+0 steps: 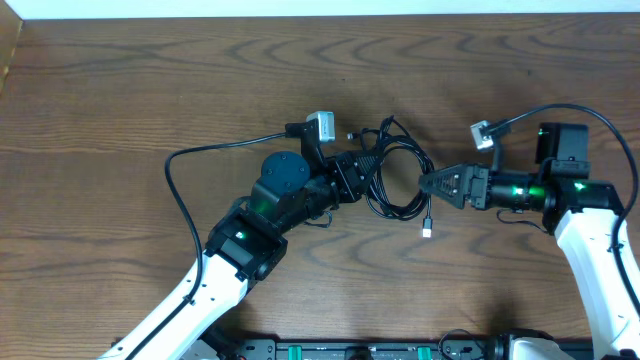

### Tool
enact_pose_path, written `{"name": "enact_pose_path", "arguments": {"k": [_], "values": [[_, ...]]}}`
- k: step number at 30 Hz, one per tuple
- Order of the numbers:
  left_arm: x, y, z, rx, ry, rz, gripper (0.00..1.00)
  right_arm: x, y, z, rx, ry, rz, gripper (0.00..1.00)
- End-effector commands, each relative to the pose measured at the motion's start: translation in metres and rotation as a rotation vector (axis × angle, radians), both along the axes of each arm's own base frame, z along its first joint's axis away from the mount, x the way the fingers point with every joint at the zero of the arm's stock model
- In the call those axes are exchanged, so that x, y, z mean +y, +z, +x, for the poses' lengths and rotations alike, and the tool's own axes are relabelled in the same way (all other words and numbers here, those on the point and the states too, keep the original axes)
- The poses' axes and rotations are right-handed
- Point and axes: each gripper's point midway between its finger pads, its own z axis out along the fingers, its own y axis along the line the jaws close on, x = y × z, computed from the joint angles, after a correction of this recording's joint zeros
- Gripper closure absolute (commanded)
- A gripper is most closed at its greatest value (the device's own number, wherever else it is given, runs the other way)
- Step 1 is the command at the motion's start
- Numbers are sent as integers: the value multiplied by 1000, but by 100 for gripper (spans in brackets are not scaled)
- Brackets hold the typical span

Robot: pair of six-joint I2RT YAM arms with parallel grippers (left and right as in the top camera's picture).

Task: Untangle cables
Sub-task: 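Grasp a black cable loop with the right gripper and pull it rightward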

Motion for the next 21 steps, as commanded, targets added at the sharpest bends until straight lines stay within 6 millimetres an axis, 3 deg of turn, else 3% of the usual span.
{"name": "enact_pose_path", "arguments": {"k": [1, 3, 6, 8, 14, 21], "values": [[-5, 11, -1, -8, -18, -30, 92, 16, 7, -8, -16, 60, 27, 25], [-6, 12, -2, -11, -20, -32, 92, 21, 9, -7, -46, 79, 26, 43], [-6, 11, -2, -10, -22, -31, 92, 20, 10, 0, -74, 63, 10, 80], [-6, 10, -2, -21, -26, -16, 83, 14, 2, 9, -73, 16, -45, 98], [1, -10, -2, -119, -45, 155, 83, -1, -3, 18, -62, -48, -82, 99], [61, -61, 24, -28, 259, 447, 83, -13, -3, 23, -60, -91, -83, 99]]}}
